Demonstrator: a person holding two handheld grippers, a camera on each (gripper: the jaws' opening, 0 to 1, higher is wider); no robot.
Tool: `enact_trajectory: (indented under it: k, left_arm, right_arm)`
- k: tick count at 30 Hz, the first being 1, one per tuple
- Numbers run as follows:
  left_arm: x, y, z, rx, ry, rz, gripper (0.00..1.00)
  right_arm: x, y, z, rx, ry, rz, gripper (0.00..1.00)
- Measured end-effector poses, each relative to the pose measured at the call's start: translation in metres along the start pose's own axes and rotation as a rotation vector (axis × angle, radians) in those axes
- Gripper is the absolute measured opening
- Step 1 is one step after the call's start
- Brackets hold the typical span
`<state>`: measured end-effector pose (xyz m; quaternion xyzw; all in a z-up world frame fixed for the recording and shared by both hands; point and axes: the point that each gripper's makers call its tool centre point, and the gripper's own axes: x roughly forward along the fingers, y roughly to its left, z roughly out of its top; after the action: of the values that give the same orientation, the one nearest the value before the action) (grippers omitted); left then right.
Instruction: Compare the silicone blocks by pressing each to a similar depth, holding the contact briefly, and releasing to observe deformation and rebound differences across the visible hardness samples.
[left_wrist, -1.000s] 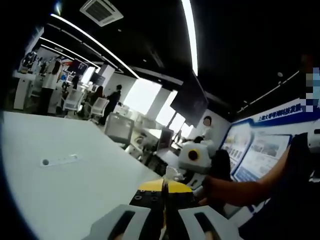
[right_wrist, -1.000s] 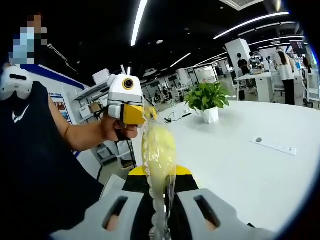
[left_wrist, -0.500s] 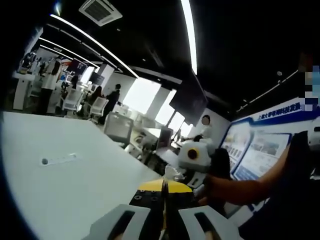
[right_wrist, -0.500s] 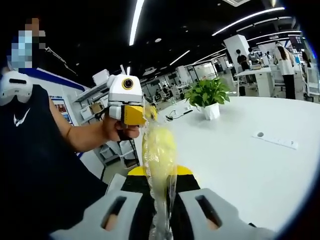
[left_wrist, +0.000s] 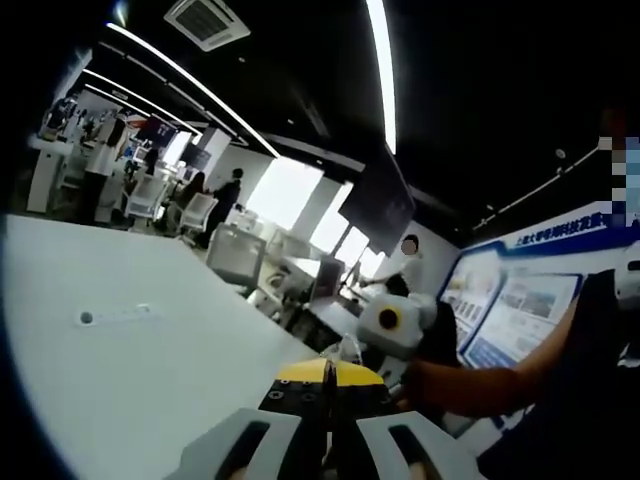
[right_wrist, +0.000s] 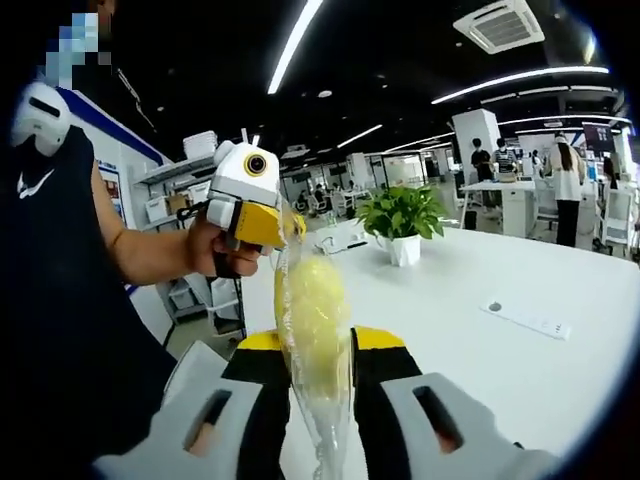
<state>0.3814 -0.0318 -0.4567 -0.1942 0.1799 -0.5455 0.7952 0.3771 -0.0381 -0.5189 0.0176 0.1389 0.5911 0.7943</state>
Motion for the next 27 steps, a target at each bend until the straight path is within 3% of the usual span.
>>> enact_trajectory:
  k: [6,15,27]
  left_arm:
    - [0.004,-0.001,-0.004,-0.004,0.013,0.0,0.0]
    - [0.005,0.0,0.001,-0.024,-0.005,-0.005,0.0]
    - [0.006,-0.001,0.008,-0.041,-0.018,-0.012,0.0]
  right_arm:
    - [-0.006,-0.005,0.012,0.015,-0.077,-0.022,0.43]
    - [-0.02,-0.026,0.007,0.004,-0.128,-0.141,0.97]
    - [-0.055,-0.043,-0.005,-0.003,-0.115,-0.233,0.96]
